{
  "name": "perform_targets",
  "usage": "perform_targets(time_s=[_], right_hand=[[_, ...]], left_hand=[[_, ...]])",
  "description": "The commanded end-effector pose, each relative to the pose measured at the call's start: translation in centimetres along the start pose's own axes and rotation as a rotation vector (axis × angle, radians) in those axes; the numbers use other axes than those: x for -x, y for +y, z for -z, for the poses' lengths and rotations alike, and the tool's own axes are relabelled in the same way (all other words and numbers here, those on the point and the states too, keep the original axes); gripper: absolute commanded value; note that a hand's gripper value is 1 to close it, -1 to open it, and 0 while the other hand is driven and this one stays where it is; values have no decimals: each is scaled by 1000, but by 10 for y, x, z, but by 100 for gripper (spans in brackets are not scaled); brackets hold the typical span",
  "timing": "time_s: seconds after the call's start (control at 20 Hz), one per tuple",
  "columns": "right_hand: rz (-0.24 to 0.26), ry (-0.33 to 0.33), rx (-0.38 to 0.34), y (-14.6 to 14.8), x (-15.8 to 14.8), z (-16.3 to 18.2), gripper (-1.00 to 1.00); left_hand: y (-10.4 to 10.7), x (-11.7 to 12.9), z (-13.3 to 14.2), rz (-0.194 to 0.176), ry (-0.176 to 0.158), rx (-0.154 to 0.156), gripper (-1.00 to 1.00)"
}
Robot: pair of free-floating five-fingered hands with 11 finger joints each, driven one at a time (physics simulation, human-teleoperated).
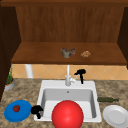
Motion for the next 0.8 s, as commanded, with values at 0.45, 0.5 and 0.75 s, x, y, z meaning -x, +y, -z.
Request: perform_targets(time_s=[0.45,0.5,0.75], right_hand=[[17,13,-150,-1,-25,19,100],[21,21,-135,-2,-26,20,100],[15,70,-120,-13,-36,29,100]], left_hand=[[0,0,0,0,0,0,0],[0,0,0,0,0,0,0],[0,0,0,0,0,0,0]])
